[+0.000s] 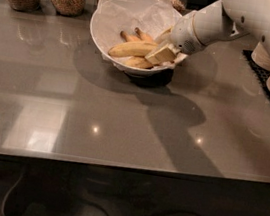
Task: Pick banana from white bowl
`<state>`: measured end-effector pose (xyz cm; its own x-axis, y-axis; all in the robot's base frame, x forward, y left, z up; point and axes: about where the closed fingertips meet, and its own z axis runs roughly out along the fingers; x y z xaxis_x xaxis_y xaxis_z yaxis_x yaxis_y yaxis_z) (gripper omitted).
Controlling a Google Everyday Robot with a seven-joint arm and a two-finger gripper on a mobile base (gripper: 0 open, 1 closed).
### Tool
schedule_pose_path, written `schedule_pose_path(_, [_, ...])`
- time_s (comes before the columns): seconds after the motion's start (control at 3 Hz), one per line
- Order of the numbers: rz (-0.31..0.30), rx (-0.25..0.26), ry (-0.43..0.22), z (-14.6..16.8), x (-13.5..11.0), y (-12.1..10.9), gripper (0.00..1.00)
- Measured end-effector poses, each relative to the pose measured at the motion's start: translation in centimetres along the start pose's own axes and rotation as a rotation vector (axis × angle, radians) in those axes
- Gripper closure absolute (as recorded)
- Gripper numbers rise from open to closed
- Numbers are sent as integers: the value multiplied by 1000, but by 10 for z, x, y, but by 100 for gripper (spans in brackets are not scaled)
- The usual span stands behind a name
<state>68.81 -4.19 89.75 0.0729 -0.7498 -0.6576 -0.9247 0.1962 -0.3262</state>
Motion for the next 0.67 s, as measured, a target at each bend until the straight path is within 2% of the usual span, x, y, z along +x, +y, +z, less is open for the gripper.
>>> schedule_pose_path(0.33, [6,24,-32,-14,-12,-2,100])
schedule_pose_path(0.67, [27,49,-103,-33,-28,-8,100])
